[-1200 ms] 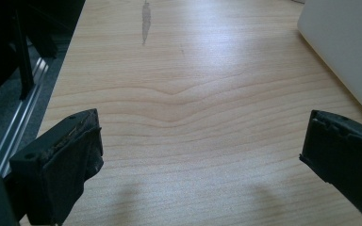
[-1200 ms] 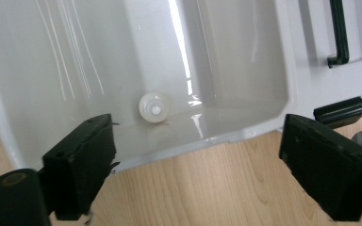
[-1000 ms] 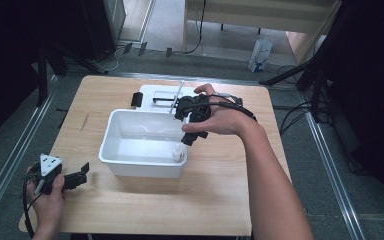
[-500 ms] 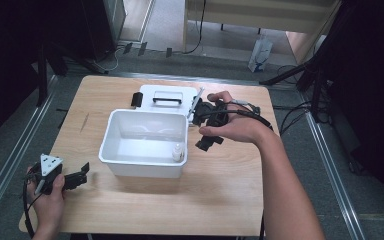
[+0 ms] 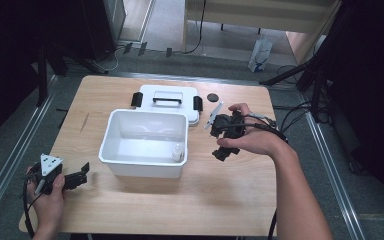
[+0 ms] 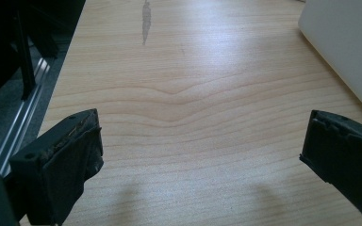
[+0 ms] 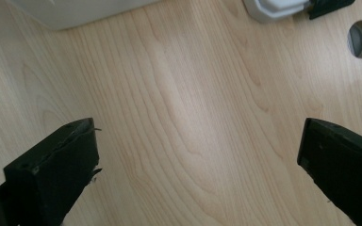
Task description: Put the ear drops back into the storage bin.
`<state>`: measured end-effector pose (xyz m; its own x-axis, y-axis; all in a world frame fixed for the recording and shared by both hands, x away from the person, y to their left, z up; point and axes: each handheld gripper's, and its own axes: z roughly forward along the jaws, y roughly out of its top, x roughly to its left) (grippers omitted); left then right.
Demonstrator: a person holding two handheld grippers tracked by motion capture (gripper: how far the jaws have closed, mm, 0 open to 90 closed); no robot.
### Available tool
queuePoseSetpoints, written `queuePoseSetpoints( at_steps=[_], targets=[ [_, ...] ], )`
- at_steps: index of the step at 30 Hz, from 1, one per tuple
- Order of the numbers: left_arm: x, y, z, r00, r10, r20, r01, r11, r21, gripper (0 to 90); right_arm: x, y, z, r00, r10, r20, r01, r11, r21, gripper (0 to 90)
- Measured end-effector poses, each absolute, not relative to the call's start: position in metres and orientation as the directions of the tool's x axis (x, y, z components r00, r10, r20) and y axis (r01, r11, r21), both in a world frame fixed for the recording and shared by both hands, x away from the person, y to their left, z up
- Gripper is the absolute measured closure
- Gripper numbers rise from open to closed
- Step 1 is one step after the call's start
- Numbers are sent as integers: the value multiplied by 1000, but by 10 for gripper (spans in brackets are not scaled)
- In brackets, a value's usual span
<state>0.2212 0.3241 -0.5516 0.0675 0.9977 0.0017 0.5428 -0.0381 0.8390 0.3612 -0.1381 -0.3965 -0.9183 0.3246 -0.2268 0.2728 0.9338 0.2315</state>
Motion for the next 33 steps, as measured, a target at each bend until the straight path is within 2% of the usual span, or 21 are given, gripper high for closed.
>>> queuePoseSetpoints(
  at_steps=[18,33],
  targets=[
    [221,324,-552,67,998,7,540,-42,841,0,341,-199,-438,-876,435,-208,373,884,282,0],
    [220,324,-552,67,998,10,538,-45,842,0,322,-250,-475,-805,565,-183,474,796,376,0]
  ],
)
